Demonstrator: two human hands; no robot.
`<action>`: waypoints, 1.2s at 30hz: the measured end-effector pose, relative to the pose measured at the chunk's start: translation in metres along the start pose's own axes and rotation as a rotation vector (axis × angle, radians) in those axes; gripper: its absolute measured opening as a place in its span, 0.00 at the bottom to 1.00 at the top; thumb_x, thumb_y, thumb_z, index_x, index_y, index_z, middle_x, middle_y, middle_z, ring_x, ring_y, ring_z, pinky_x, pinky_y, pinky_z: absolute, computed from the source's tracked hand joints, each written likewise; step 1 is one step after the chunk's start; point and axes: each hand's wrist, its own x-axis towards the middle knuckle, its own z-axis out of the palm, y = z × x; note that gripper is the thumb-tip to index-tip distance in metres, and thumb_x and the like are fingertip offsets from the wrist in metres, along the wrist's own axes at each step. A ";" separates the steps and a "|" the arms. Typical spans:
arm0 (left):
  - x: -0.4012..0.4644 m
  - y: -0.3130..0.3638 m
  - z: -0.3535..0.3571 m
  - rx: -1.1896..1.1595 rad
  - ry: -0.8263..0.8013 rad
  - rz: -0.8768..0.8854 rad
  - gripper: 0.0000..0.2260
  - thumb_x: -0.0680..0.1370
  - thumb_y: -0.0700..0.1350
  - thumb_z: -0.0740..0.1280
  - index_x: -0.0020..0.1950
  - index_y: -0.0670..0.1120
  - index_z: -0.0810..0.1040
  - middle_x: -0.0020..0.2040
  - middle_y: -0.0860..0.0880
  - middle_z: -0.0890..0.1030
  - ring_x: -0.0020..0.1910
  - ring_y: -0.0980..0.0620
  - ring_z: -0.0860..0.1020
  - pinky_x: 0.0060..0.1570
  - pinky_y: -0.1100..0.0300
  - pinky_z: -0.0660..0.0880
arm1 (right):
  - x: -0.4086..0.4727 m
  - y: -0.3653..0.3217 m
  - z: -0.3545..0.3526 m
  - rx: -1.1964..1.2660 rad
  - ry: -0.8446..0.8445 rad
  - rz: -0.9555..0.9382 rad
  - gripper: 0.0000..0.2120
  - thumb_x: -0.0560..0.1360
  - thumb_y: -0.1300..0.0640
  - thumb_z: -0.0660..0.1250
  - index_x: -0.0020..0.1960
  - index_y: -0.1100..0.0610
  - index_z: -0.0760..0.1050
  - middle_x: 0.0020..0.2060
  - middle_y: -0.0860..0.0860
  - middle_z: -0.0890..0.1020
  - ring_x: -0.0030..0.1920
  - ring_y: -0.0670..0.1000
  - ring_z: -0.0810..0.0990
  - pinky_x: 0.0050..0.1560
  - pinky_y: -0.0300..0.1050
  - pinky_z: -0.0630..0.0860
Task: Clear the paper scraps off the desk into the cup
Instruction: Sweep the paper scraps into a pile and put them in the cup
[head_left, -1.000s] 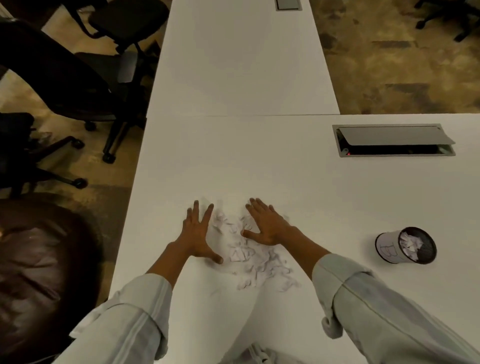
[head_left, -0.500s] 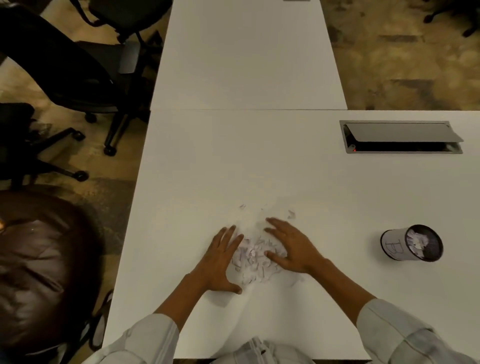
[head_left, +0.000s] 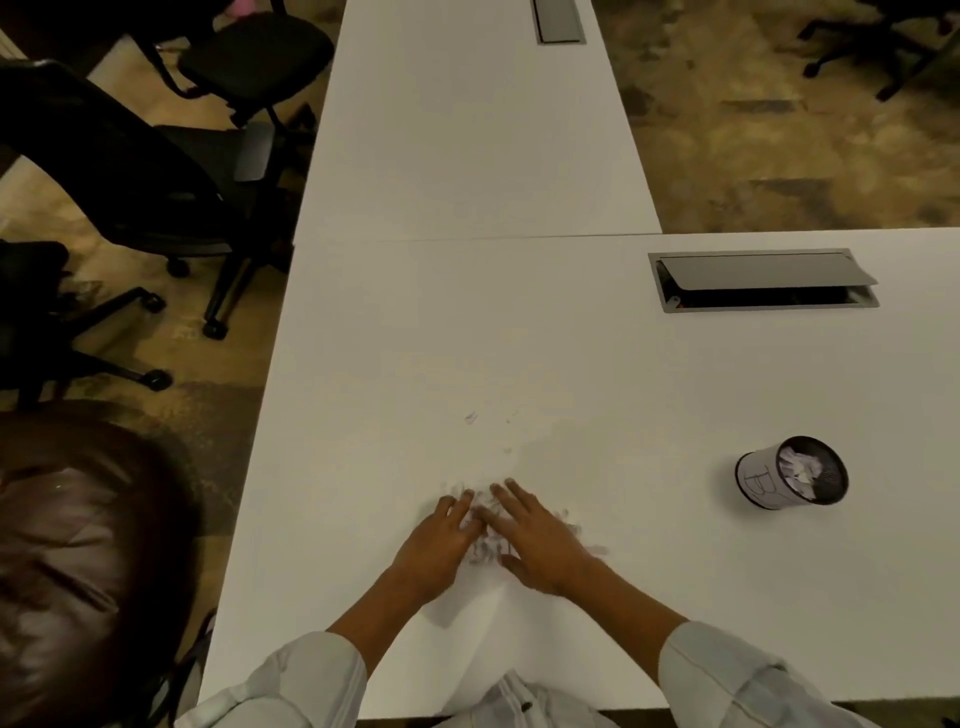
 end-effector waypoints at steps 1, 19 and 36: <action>-0.003 0.003 0.003 -0.014 0.003 -0.002 0.27 0.79 0.38 0.61 0.76 0.47 0.56 0.79 0.43 0.53 0.76 0.43 0.56 0.67 0.53 0.69 | -0.003 -0.005 0.005 -0.019 0.020 0.006 0.31 0.79 0.55 0.63 0.78 0.51 0.54 0.79 0.56 0.52 0.79 0.57 0.47 0.78 0.53 0.54; 0.047 0.048 -0.072 -0.365 0.409 -0.057 0.09 0.76 0.34 0.66 0.51 0.40 0.84 0.51 0.43 0.84 0.50 0.45 0.82 0.53 0.56 0.78 | -0.057 0.040 -0.065 0.590 0.618 0.478 0.11 0.70 0.71 0.69 0.49 0.61 0.85 0.48 0.55 0.86 0.49 0.49 0.85 0.50 0.22 0.73; 0.183 0.278 -0.128 -0.589 0.287 0.244 0.08 0.74 0.34 0.68 0.51 0.39 0.83 0.51 0.41 0.84 0.51 0.45 0.81 0.54 0.56 0.77 | -0.193 0.220 -0.178 0.457 0.682 0.910 0.10 0.71 0.64 0.72 0.52 0.60 0.84 0.50 0.57 0.86 0.51 0.55 0.83 0.50 0.37 0.74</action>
